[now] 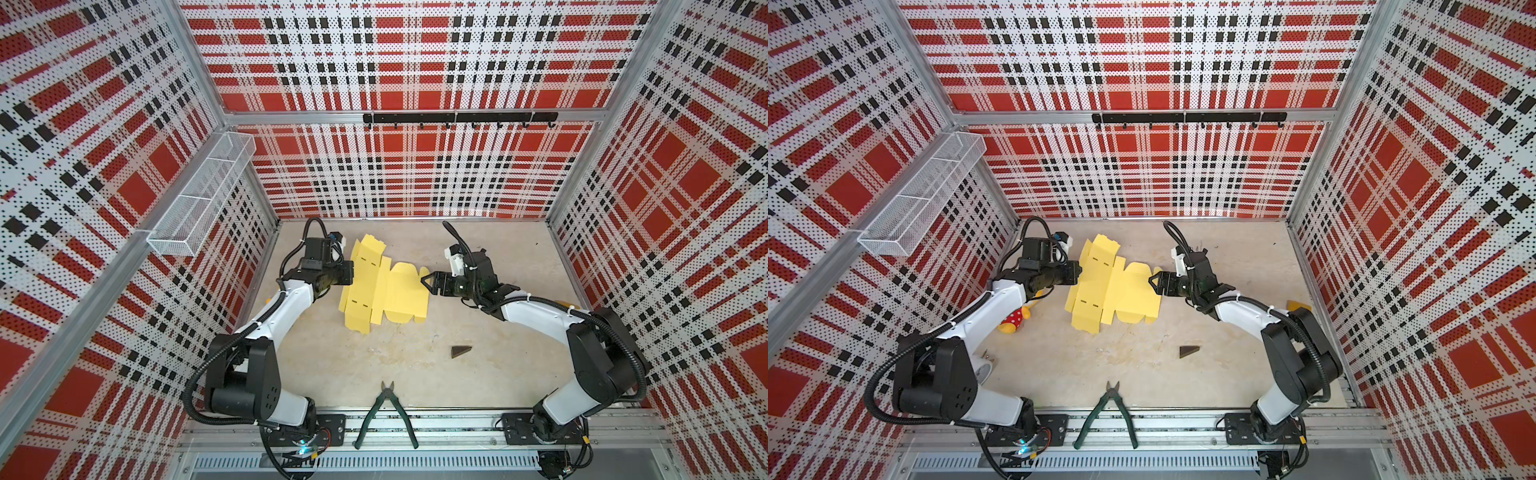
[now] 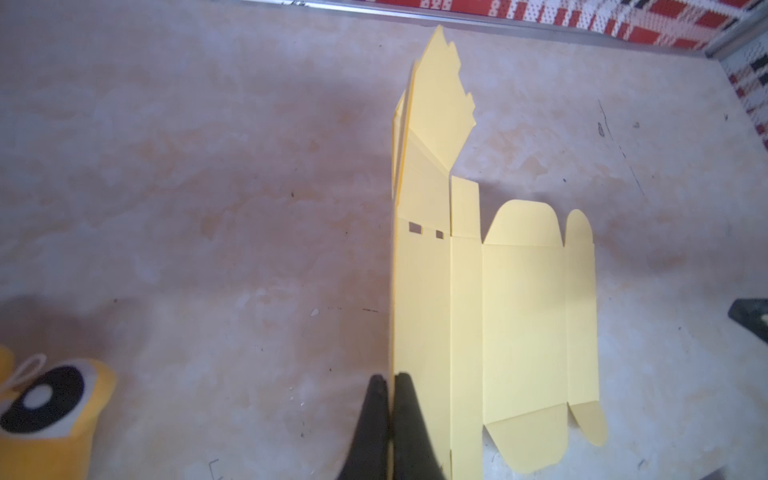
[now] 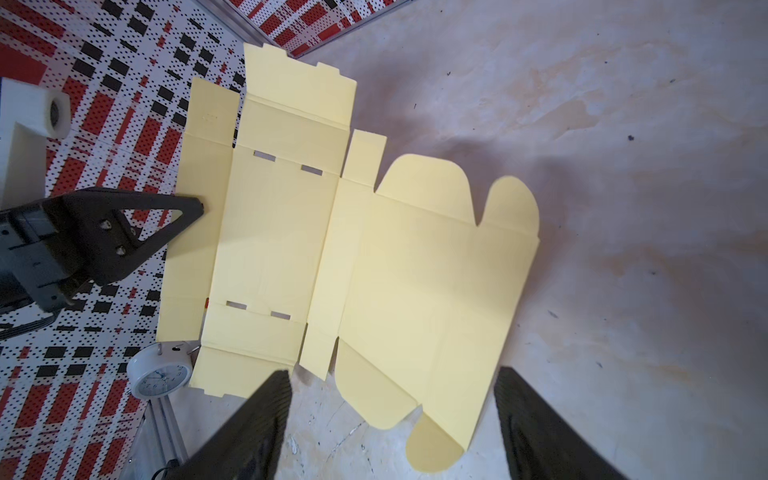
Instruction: Fold the paper box
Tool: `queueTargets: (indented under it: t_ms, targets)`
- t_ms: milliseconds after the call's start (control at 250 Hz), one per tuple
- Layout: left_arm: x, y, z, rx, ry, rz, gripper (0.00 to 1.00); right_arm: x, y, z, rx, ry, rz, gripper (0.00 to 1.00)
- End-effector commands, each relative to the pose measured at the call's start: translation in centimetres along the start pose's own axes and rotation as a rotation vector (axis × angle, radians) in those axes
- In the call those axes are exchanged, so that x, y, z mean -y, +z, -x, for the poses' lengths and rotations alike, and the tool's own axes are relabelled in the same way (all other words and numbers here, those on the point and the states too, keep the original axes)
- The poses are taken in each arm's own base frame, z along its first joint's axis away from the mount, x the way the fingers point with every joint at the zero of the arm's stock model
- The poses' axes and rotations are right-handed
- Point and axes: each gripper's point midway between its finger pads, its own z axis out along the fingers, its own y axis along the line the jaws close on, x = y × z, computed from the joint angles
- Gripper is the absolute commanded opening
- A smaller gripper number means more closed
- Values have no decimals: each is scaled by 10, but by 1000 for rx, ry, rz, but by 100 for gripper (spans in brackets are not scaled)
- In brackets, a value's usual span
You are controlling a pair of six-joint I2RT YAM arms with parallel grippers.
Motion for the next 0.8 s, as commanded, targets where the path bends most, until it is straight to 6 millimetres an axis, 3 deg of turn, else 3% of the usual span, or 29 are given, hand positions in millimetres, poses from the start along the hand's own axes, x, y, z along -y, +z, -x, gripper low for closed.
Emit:
queueTargets:
  t_ms: [0, 296, 424, 640, 796]
  targets:
    - [16, -3, 13, 64, -119, -91, 0, -11, -5, 18, 47, 2, 14, 79]
    - [23, -7, 19, 66, -65, -105, 0, 0, -2, 12, 28, 28, -33, 78]
    - [14, -14, 28, 76, -25, -43, 0, 3, 3, 7, -1, 31, -43, 76]
    - [-1, -10, 15, 82, -214, -63, 0, 11, 6, 5, -17, 60, -69, 75]
    - [1, -4, 10, 74, -275, -91, 0, 14, 7, 3, -24, 73, -82, 75]
